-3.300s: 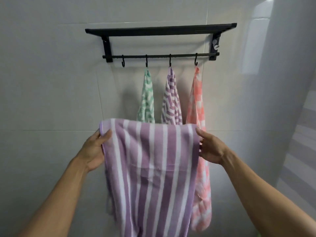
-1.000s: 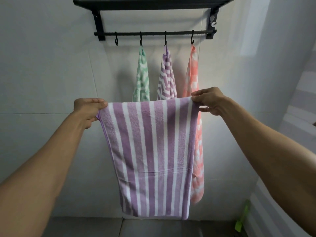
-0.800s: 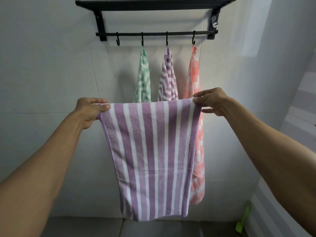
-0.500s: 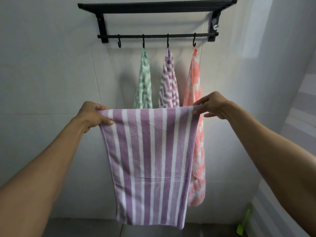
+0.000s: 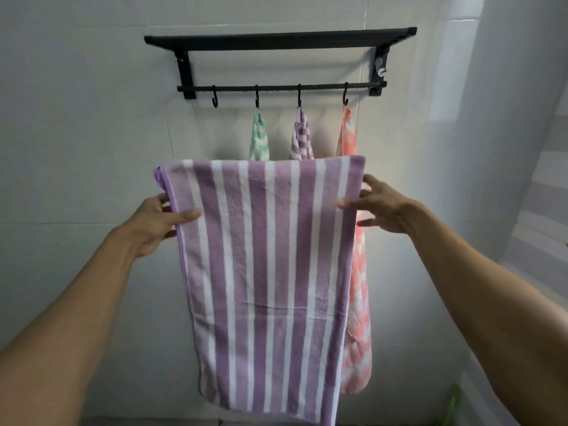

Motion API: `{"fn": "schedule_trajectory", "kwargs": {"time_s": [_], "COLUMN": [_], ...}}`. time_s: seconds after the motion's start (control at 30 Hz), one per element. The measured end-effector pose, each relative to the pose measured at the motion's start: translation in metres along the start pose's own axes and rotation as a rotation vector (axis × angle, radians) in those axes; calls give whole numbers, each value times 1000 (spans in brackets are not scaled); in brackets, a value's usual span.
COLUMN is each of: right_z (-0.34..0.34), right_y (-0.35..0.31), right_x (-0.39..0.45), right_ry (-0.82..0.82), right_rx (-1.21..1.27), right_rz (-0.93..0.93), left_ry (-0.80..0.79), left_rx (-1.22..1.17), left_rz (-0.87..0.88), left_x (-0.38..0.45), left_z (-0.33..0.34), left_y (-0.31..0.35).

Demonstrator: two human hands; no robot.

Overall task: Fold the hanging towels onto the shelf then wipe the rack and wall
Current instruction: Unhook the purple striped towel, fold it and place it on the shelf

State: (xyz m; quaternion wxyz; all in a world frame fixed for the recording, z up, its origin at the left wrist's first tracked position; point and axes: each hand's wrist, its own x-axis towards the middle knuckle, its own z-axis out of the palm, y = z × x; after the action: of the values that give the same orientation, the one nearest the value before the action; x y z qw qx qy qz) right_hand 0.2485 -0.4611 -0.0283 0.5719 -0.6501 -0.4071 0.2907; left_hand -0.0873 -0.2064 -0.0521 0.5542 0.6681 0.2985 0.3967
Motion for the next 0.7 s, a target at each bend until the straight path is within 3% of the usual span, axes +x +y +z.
{"fn": "schedule_trajectory", "kwargs": {"time_s": [0.1, 0.2, 0.33, 0.4, 0.47, 0.53, 0.6, 0.7], "right_z": [21, 30, 23, 20, 18, 17, 17, 17], "right_y": [80, 127, 99, 75, 72, 92, 113, 115], "right_x": [-19, -29, -12, -4, -14, -27, -32, -27], "right_ry": [-85, -72, 24, 18, -75, -188, -175, -79], "right_rx": [-171, -122, 28, 206, 273, 122, 63, 309], "right_rz": [239, 328, 239, 170, 189, 283, 335, 261], "left_ry": [38, 92, 165, 49, -89, -130, -38, -13], "left_rx": [48, 14, -123, -259, -148, 0, -49, -298], "left_rz": [-246, -368, -331, -227, -244, -327, -372, -327], "left_x": [-27, -42, -11, -1, -11, -31, -39, -28], "left_z": [13, 18, 14, 10, 7, 10, 18, 20], "left_y": [-72, -104, -68, -40, -41, -72, -94, -87]}}
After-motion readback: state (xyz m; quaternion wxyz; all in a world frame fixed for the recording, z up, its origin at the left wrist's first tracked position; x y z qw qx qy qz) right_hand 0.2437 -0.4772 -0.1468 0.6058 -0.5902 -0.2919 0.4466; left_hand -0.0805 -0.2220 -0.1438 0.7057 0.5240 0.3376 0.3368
